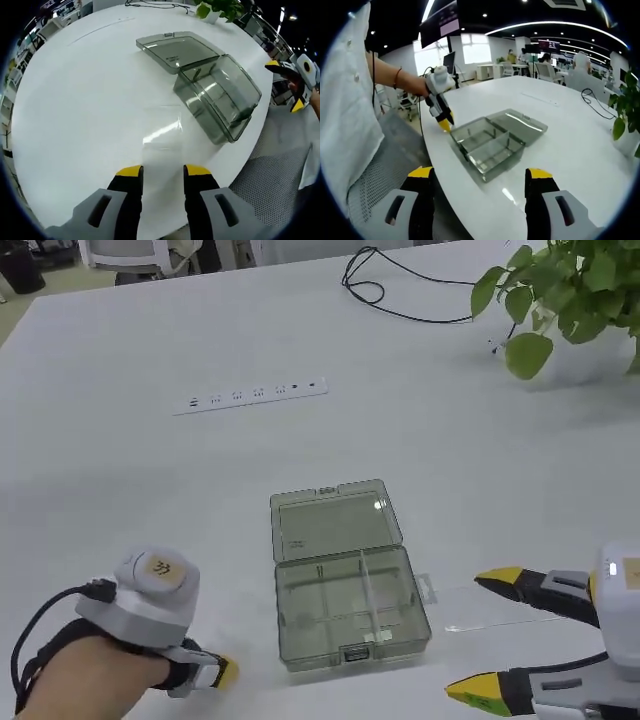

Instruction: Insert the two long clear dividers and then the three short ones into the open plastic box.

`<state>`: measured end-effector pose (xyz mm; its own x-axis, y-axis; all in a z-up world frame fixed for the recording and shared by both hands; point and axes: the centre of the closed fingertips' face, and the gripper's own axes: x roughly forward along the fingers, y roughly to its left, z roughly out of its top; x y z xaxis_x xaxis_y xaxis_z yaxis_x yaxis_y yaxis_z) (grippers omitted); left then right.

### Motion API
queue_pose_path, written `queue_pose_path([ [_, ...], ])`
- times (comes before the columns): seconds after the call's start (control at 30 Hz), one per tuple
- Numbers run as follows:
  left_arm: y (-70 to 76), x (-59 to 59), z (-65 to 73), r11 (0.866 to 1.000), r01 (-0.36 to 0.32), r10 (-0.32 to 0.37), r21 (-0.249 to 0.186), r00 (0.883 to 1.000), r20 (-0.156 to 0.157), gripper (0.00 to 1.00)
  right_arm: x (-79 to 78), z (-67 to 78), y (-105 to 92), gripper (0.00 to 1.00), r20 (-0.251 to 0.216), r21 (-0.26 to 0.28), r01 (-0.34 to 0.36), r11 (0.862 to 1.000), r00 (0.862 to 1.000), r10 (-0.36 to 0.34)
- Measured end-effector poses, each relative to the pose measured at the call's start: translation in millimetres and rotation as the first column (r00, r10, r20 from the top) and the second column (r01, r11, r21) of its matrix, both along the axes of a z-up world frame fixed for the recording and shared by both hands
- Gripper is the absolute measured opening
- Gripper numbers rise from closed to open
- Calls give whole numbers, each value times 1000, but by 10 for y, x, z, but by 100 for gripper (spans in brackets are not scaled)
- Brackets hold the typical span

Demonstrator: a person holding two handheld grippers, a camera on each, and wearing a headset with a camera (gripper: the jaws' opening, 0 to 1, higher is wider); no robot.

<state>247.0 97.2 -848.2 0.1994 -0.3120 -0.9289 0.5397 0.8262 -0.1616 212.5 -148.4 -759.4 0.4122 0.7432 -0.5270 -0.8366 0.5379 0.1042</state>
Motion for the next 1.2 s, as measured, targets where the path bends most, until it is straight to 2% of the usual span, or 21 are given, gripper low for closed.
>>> queue_pose_path([
  [0.2,-1,-20,53,996,-64,64,-64,998,-1,30,-12,-1,17,73,-15,-15,-5,1000,1000,5],
  [0.43,15,-32,156,979,-143,145,-146,989,3,30,-16,30,85,72,-16,-24,-24,999,1000,24],
  [0.63,1,-20,286,962,-177,184,-206,983,18,30,-19,93,175,68,-30,-34,-40,999,999,39],
  [0.9,-118,25,535,931,-194,220,-308,974,52,30,36,246,320,64,-46,-12,-34,999,998,33],
  [0.97,-179,39,615,918,-195,229,-345,971,61,30,64,314,378,61,-61,10,-18,1000,998,18],
  [1.07,-262,26,728,906,-186,230,-381,971,73,30,138,465,484,57,-69,69,19,997,998,-15],
  [1.13,-325,24,795,895,-179,232,-407,969,83,30,199,549,539,53,-55,87,36,996,998,-31],
  [1.2,-399,36,866,879,-171,233,-445,968,88,30,236,615,592,50,-54,106,47,993,998,-42],
])
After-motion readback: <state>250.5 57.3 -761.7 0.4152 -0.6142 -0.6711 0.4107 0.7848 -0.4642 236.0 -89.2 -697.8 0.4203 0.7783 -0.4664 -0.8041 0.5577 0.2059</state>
